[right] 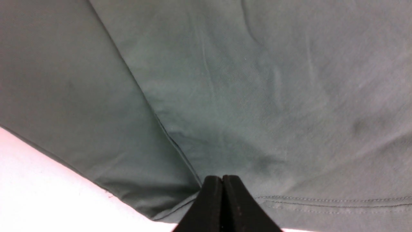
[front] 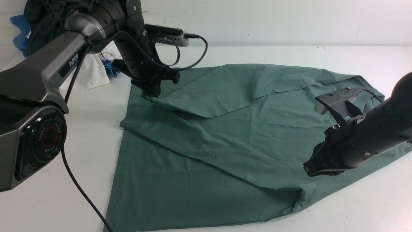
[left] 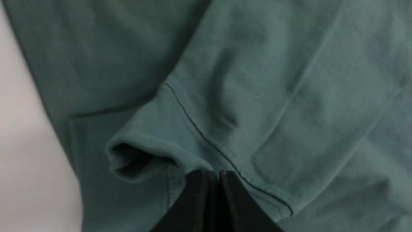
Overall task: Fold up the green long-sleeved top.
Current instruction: Use the left arm to drag and drop the cuff onto the cuff closest to the left arm
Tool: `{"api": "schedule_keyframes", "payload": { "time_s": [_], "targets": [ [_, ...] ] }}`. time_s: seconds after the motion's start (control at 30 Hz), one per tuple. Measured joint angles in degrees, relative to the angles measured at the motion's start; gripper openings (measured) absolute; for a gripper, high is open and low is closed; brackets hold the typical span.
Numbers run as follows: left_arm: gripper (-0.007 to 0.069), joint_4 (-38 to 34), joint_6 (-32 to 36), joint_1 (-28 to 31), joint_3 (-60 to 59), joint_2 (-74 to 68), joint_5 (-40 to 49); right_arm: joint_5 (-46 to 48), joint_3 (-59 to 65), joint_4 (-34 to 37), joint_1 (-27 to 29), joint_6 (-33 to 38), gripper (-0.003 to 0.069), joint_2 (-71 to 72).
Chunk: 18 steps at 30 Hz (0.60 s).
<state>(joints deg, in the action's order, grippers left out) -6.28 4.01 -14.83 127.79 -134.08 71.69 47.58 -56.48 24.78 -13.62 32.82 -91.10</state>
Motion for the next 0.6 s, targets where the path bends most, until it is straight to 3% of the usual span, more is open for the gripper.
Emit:
{"api": "schedule_keyframes", "payload": {
  "time_s": [0.33,0.6],
  "targets": [
    [0.0013,5.2,-0.6,-2.3,-0.4,7.5,-0.2,0.2,0.0,0.9,0.0,0.0,-0.0010,1.3],
    [0.0013,5.4,-2.1,-2.3,-12.1,13.0,-0.4,0.4,0.0,1.3,0.0,0.0,-0.0010,1.3]
  ]
}}
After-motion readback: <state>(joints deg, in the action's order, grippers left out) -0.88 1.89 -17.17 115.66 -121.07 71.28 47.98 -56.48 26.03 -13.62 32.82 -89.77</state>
